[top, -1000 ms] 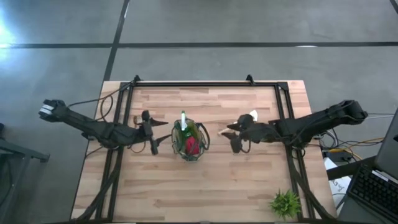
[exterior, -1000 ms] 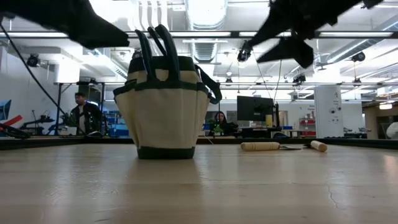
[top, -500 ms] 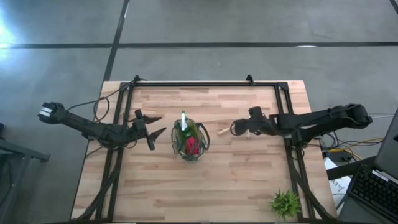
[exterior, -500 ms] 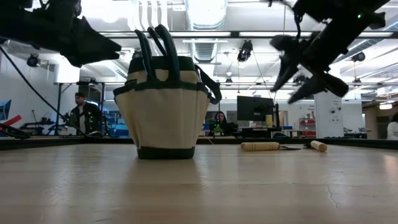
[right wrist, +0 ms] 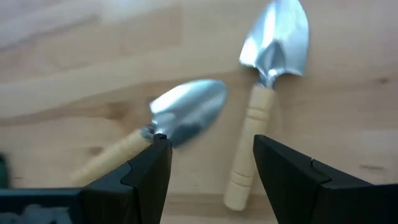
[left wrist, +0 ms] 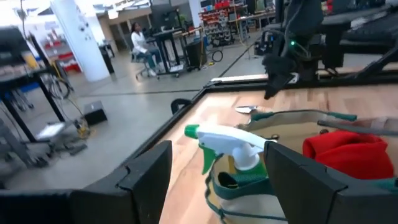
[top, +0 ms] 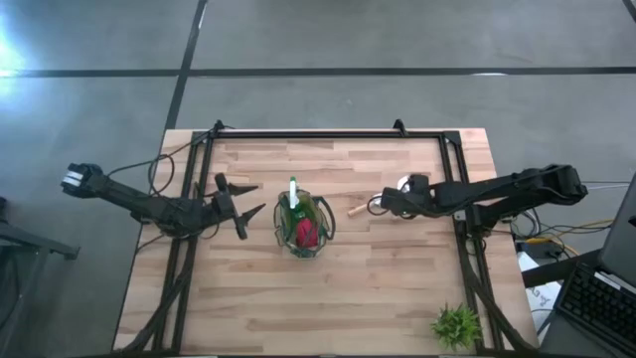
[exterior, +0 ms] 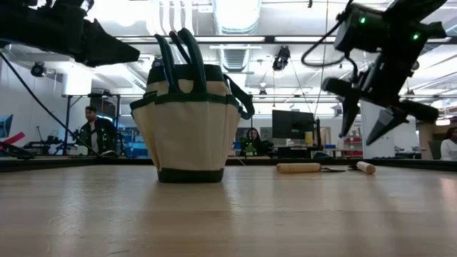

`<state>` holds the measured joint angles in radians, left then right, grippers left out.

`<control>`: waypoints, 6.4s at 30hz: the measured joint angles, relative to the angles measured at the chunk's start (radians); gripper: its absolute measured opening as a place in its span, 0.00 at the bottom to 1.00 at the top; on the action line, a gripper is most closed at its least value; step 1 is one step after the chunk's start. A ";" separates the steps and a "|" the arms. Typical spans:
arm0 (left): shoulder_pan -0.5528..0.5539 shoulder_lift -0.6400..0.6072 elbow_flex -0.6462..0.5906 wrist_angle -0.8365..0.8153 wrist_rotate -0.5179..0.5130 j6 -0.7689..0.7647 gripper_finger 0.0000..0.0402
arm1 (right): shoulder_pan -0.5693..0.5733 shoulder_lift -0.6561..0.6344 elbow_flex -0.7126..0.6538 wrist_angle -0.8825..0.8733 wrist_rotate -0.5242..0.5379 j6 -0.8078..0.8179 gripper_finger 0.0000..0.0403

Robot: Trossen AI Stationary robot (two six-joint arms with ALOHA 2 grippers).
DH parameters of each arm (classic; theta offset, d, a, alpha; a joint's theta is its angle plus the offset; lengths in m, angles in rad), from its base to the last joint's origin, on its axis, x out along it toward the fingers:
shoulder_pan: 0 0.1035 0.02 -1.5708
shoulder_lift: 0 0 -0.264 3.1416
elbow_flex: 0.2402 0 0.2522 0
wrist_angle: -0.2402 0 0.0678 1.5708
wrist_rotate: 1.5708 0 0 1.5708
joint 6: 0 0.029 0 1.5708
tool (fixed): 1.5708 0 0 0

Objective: Pick & Place Garden tools in Gardening bag
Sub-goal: Put the right brown trowel into the gardening bag

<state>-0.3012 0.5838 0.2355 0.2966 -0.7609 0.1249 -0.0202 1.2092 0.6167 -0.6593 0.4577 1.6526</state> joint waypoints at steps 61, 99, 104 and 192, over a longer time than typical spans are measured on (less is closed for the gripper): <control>0.001 0.000 0.002 0.100 0.000 0.173 0.64 | 0.009 -0.082 0.112 -0.033 0.159 -0.352 0.12; 0.386 0.335 0.267 0.511 0.988 -0.126 0.54 | 0.231 0.378 0.721 0.651 -0.033 -1.561 0.12; 0.389 0.392 0.306 0.505 1.030 -0.122 0.54 | 0.229 0.392 0.715 0.693 -0.041 -1.571 0.12; 0.463 0.498 0.564 0.418 0.814 -0.213 0.03 | 0.263 0.481 0.713 0.823 0.615 -1.868 0.11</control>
<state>0.1623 1.0821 0.7998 0.7146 0.0534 -0.0879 0.2424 1.6905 1.3296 0.1640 1.0726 -0.2157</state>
